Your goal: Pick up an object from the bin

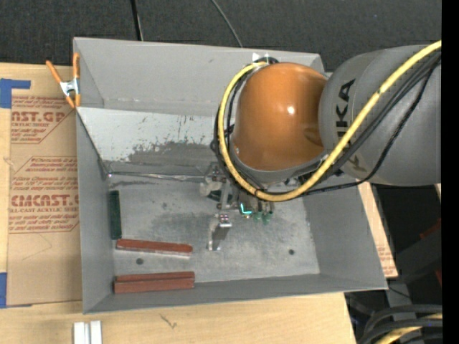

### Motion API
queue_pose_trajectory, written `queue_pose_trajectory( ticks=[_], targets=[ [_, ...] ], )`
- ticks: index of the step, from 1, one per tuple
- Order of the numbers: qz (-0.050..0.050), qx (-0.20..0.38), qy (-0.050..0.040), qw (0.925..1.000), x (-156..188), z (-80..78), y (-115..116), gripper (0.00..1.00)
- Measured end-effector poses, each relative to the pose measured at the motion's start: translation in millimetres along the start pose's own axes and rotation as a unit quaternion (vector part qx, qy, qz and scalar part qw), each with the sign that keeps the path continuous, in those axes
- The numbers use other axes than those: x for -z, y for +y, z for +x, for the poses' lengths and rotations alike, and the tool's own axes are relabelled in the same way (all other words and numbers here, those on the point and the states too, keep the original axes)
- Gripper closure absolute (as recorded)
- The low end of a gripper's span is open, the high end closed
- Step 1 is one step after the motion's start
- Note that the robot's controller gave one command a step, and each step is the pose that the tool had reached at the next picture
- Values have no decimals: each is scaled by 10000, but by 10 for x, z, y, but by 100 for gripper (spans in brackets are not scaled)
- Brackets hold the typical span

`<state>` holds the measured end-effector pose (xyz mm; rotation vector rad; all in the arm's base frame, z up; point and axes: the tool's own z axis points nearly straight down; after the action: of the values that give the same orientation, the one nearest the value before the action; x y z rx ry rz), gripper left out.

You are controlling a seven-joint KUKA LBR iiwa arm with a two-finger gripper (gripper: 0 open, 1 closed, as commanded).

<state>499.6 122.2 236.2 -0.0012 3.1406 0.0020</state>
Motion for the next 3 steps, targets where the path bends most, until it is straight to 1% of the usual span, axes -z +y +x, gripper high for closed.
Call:
queue_pose_trajectory(
  ticks=[1, 2, 3],
  targets=[
    [-8, -110, -41, 9999, -409, 14, 55, 0],
    [9, 316, 12, 9995, -750, -7, 116, 0],
    [-6, 1576, -25, 9875, -1568, -28, 137, 100]
  ],
)
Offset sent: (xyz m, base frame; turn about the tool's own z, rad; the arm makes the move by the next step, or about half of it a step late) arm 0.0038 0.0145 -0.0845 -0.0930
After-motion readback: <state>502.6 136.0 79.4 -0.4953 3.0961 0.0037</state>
